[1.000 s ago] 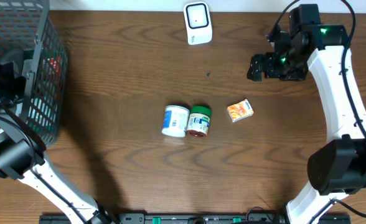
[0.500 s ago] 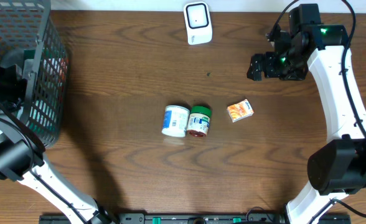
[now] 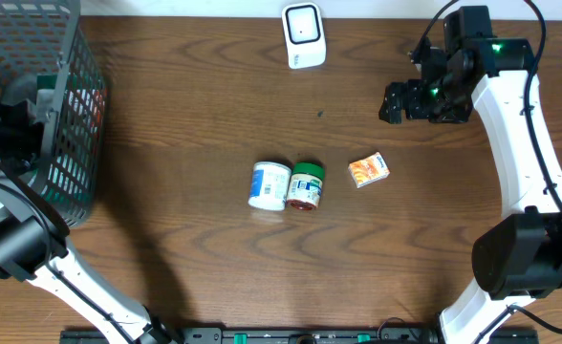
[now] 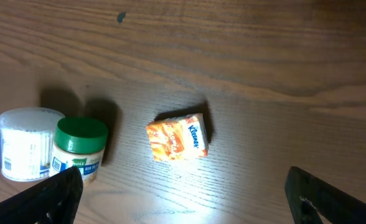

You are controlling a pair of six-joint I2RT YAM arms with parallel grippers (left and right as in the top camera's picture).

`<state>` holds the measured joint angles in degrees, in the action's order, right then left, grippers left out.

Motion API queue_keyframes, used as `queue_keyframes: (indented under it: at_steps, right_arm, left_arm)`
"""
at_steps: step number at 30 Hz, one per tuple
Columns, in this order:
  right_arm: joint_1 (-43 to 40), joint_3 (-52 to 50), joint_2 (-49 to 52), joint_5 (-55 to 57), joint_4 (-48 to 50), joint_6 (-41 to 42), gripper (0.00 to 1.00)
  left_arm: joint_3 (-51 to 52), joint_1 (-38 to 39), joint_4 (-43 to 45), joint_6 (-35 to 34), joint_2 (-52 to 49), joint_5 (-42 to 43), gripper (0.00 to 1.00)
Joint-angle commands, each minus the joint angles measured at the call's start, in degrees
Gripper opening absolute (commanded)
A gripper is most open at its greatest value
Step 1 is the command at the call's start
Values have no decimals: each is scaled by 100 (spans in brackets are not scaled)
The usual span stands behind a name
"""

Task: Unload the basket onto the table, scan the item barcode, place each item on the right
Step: 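Reach the left gripper into the basket and grasp the green glove pack, then carry the glove pack and mint wipes out and lay them left of the tub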

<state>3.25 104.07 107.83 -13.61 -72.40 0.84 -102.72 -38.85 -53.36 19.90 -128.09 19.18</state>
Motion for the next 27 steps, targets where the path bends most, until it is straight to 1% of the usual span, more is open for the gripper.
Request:
queue_keyframes:
  at_steps: [1,2,5,9,10,11,12,13,16,20,24,27]
  right_arm:
    - [17,-37,-83,4,26,-42,99]
    - [17,-37,-83,4,31,-42,99]
    - [17,-37,-83,4,46,-37,99]
    - [17,-37,-83,4,68,2,99]
    - [17,-37,-83,4,74,2,99]
    - [17,-37,-83,4,85,9,99]
    - [17,-37,-83,4,94,59,99]
    - [17,-37,-83,4,111,87,99]
    - [20,-37,-83,-7,166,197,99]
    - [17,-37,-83,-160,173,199,99]
    - [17,-37,-83,-170,170,197,99]
    - [17,-37,-83,-168,162,197,99]
  left_arm:
    - [426,120,-260,310,-527,133,55]
    - [424,120,-271,387,-527,304,53]
    - [424,120,-271,382,-527,614,54]
    - [424,122,-291,385,-527,721,54]
    - [424,122,-308,385,-527,721,49]
    - [424,120,-323,385,-527,723,39]
    - [424,122,-337,385,-527,737,19]
    - [424,122,-352,385,-527,782,7]
    - [352,107,-354,382,-525,1058,7]
    - [-37,7,-570,232,-498,1250,7]
    - [-450,-175,-769,-210,-374,1578,7]
    - [-625,-372,-785,-592,-101,1794,7]
